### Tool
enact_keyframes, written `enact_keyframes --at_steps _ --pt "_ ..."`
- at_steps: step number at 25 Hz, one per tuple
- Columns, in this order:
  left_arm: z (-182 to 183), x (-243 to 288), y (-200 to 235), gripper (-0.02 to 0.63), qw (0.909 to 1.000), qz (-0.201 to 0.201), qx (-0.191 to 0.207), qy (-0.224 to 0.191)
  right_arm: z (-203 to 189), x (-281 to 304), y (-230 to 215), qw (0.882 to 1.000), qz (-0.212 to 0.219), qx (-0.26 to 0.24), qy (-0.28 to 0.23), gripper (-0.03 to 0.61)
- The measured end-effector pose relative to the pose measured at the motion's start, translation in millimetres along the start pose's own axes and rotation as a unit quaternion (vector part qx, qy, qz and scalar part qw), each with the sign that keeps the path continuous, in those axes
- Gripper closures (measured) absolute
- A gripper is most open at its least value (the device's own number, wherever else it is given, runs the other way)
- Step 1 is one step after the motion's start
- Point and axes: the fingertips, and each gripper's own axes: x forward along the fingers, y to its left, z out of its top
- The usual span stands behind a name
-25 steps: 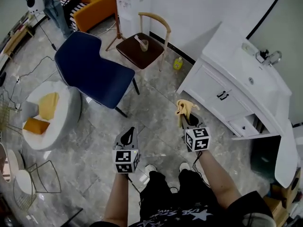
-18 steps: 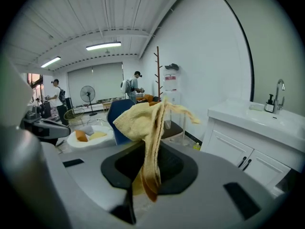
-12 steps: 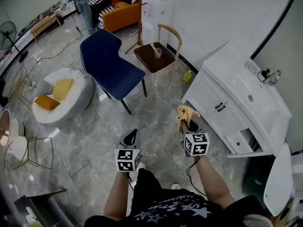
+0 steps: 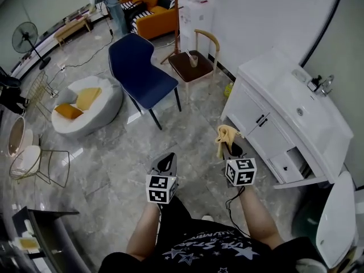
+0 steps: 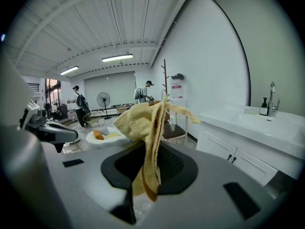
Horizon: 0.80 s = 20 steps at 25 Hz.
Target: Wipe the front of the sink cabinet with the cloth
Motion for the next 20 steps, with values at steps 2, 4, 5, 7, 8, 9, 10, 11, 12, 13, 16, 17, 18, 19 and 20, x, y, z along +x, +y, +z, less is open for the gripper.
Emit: enact_keyframes --at_steps 2,4,5,7,8,9,10,11,12,13,16,17,18,19,20 --pt "-7 -12 -25 0.597 1.0 -0.002 -0.005 0.002 -12 -21 -6 1.0 0.007 -0.001 0.005 0.5" --pt "-16 -26 -47 0.597 1.0 -0.004 -0.004 0.007 -23 -44 -12 1.0 0.012 0.0 0.009 0.5" --pt "-20 -33 -56 0.597 0.9999 -0.005 -0.002 0.01 -28 -54 -15 1.0 0.013 0.0 0.011 0.5" --pt "-26 -44 -70 0.597 0.9999 -0.003 0.0 0.012 -34 -73 -22 1.0 0.014 -0.001 0.01 0.5" --pt "-28 -48 -76 0.597 0.9999 0.0 0.003 0.012 -36 -80 -25 1.0 0.014 -0.002 0.009 0.5" --pt "-29 -52 -81 0.597 0.9999 0.004 0.005 0.01 -39 -87 -28 1.0 0.014 -0.002 0.008 0.5" --pt "-30 -56 -87 0.597 0.9999 0.005 0.005 0.009 -41 -95 -31 1.0 0.015 -0.002 0.007 0.5" --pt "-30 -60 -94 0.597 1.0 0.004 0.002 0.008 -44 -102 -33 1.0 0.016 -0.002 0.007 0.5" --pt "-30 -64 -101 0.597 1.0 0.002 -0.001 0.007 -46 -108 -34 1.0 0.017 -0.003 0.007 0.5" --pt "-32 -67 -107 0.597 1.0 0.0 -0.002 0.006 -48 -115 -34 1.0 0.018 -0.004 0.007 0.5" --pt "-35 -73 -123 0.597 1.0 -0.002 -0.003 -0.001 -53 -130 -38 1.0 0.024 -0.003 0.006 0.5" --pt "-36 -74 -128 0.597 1.0 -0.004 -0.004 -0.003 -55 -133 -40 1.0 0.025 -0.003 0.007 0.5" --pt "-37 -75 -134 0.597 1.0 -0.006 -0.005 -0.004 -57 -137 -41 1.0 0.027 -0.002 0.007 0.5" --pt "-38 -77 -140 0.597 0.9999 -0.008 -0.007 -0.006 -60 -140 -42 1.0 0.028 -0.001 0.008 0.5" --pt "-39 -78 -145 0.597 0.9999 -0.01 -0.009 -0.008 -62 -144 -44 1.0 0.03 0.0 0.008 0.5"
